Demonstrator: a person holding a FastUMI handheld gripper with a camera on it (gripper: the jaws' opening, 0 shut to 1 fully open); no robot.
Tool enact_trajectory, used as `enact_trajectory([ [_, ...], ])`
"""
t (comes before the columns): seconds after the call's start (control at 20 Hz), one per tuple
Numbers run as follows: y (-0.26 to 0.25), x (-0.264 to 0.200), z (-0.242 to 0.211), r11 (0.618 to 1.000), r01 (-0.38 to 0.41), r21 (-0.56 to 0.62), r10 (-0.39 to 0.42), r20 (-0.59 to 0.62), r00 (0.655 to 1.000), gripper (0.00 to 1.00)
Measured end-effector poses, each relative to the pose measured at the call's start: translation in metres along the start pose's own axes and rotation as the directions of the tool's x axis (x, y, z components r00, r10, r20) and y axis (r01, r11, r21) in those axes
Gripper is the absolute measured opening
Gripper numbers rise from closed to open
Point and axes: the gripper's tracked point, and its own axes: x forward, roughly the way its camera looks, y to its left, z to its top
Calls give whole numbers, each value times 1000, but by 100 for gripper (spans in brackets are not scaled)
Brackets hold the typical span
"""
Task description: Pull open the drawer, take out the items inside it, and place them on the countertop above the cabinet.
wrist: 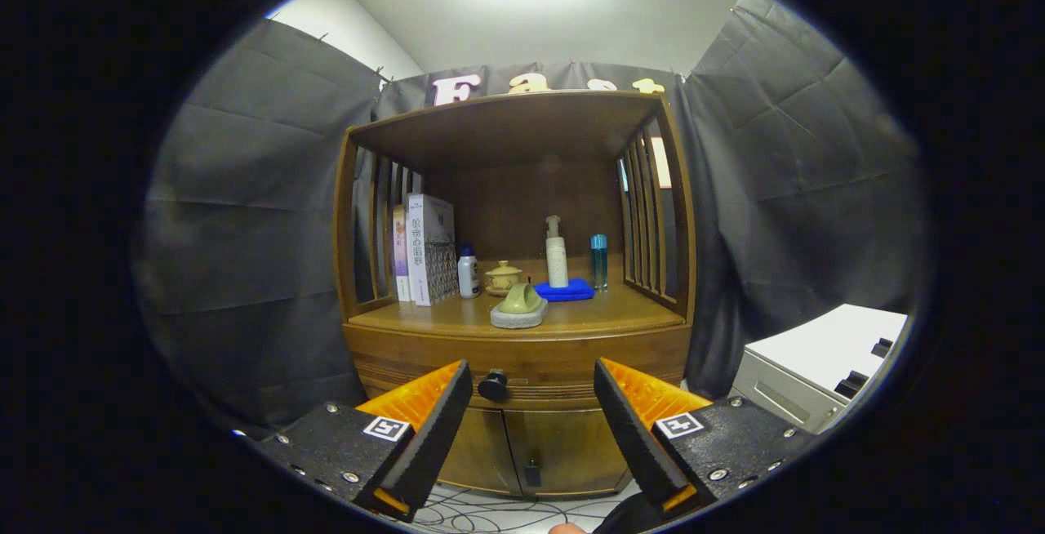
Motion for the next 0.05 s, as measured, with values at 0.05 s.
enact_trajectory([
  [0.05,-1,0,-1,1000,3,2,-3,2,1000,94],
])
